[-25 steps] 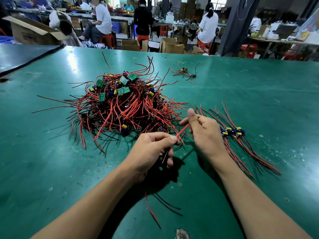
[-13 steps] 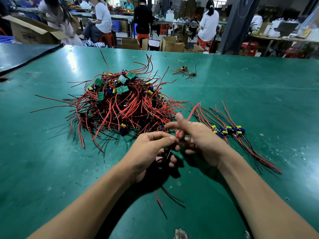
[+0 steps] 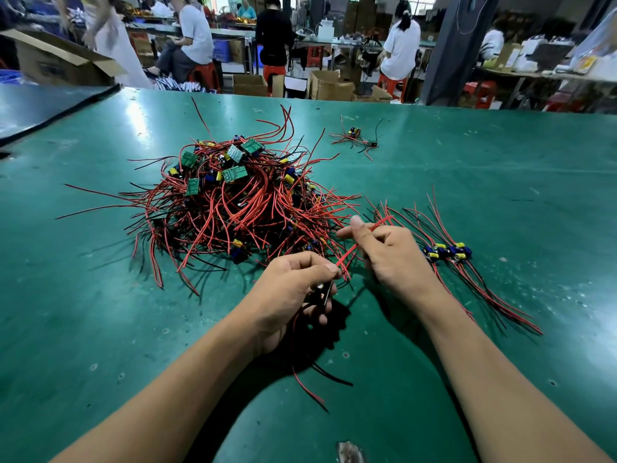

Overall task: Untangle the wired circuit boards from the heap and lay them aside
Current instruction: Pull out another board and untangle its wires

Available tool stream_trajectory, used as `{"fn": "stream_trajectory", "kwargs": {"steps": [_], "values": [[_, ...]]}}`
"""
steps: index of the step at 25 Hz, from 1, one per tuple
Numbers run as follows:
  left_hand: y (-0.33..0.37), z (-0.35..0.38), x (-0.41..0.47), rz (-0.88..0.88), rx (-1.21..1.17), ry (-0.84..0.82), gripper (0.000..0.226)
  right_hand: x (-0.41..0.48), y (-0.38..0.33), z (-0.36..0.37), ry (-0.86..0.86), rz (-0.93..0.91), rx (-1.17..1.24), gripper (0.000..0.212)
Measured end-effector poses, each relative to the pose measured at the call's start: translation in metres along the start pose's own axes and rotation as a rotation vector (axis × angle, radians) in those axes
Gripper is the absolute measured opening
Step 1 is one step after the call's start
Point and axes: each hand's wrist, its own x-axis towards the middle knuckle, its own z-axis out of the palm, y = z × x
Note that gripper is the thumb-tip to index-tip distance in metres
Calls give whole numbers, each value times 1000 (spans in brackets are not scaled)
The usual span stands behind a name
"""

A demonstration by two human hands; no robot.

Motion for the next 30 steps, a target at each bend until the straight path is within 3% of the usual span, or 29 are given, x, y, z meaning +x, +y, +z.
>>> {"fn": "stream_trajectory", "kwargs": {"steps": [2, 5, 8, 10, 18, 20, 23, 24, 26, 28, 30], "values": [[0, 1, -1, 5, 17, -27, 14, 3, 4, -6, 73, 15, 30, 47], [3, 0, -2, 3, 28, -43, 14, 6, 2, -5, 107, 160, 265, 52], [5, -3, -3, 3, 58, -65, 18, 8, -6, -5, 63, 376, 548, 67], [5, -3, -5, 1, 70, -73, 19, 8, -9, -9, 8, 477, 716, 66], [5, -5, -4, -5, 12, -56, 14, 6, -2, -7, 33, 416, 463, 63], [8, -6, -4, -1, -42, -91, 10, 4, -6, -8, -56, 406, 509, 66], [15, -7, -5, 42, -162, -120, 7, 2, -12, -12, -279, 344, 622, 88], [17, -7, -5, 68, -198, -116, 9, 1, -12, -13, -328, 323, 641, 87], [21, -8, -5, 128, -277, -100, 14, -3, -13, -12, -356, 276, 591, 63], [26, -9, -5, 185, -369, -76, 14, -9, -12, -7, -362, 157, 390, 29], [31, -10, -5, 233, -431, -35, 14, -15, -11, 5, -347, -22, 146, 13]]}}
